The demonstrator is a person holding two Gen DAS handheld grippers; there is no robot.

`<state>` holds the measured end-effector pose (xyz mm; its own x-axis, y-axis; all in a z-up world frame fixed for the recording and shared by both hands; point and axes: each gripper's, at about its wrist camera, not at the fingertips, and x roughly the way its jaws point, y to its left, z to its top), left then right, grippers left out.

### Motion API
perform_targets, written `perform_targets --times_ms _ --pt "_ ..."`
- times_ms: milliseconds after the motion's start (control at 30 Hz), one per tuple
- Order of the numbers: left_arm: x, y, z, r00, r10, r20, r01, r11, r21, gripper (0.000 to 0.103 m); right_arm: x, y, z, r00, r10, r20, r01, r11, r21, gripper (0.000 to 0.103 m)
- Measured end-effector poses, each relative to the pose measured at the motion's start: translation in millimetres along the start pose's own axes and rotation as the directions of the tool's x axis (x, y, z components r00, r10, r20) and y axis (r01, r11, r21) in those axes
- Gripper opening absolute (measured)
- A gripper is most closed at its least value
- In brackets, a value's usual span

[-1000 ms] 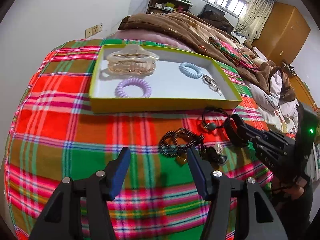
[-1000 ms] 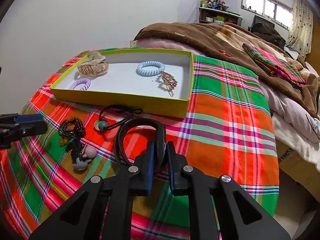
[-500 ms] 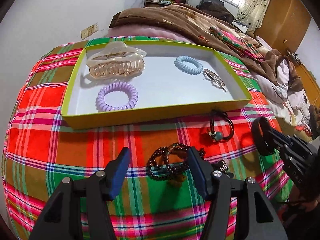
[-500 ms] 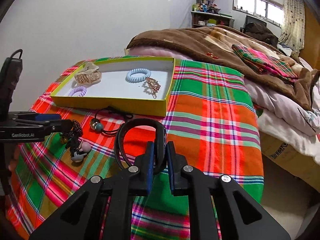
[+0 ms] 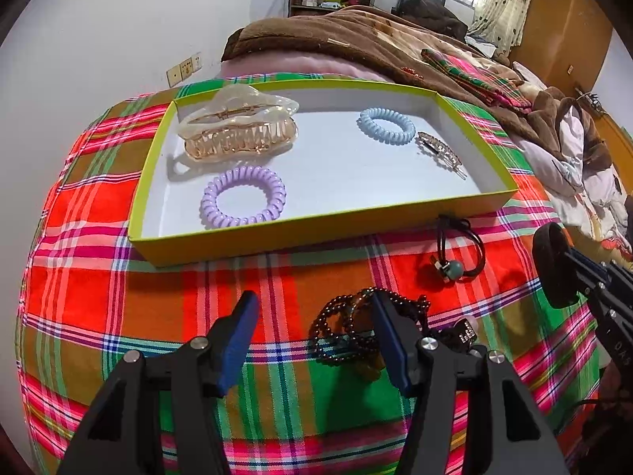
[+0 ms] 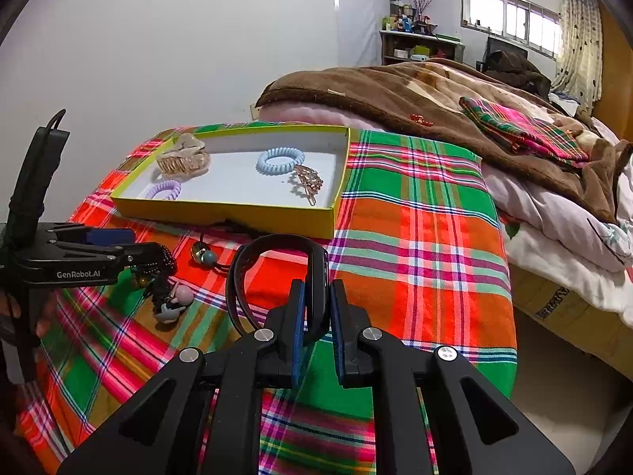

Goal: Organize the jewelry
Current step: 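Lower the left gripper onto the dark beaded bracelet and close it while the right gripper holds the headband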

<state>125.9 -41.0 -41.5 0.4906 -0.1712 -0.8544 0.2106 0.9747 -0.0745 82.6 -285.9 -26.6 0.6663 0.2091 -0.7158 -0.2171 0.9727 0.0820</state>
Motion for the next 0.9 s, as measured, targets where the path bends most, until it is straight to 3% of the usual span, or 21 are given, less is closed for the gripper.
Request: perform_targets --times_ms 167,533,600,733,900 --pt "-0.7 -8.2 -3.1 0.999 0.047 -0.001 -0.047 0.997 0.058 0.053 0.2 1.8 0.0 1.000 0.005 0.000 -0.005 1.000 -0.002 0.013" --pt "-8.1 -20.7 -16.7 1.000 0.028 0.000 -0.027 0.989 0.144 0.052 -1.1 3.0 -0.9 1.000 0.009 0.005 -0.009 1.000 0.005 0.013" --pt "-10.2 -25.0 -19.7 1.000 0.028 0.009 -0.029 0.984 0.174 0.047 -1.3 3.2 -0.9 1.000 0.009 0.005 -0.009 1.000 0.006 0.013" --pt "-12.6 -32.8 -20.8 1.000 -0.002 0.006 0.001 0.976 0.218 0.024 -2.1 5.5 -1.4 1.000 0.012 0.007 -0.012 1.000 0.005 0.013" --pt "-13.7 -37.2 -21.0 1.000 -0.022 0.002 0.021 0.975 0.219 0.011 -5.4 7.8 -1.9 1.000 0.010 0.012 -0.010 1.000 0.006 0.013"
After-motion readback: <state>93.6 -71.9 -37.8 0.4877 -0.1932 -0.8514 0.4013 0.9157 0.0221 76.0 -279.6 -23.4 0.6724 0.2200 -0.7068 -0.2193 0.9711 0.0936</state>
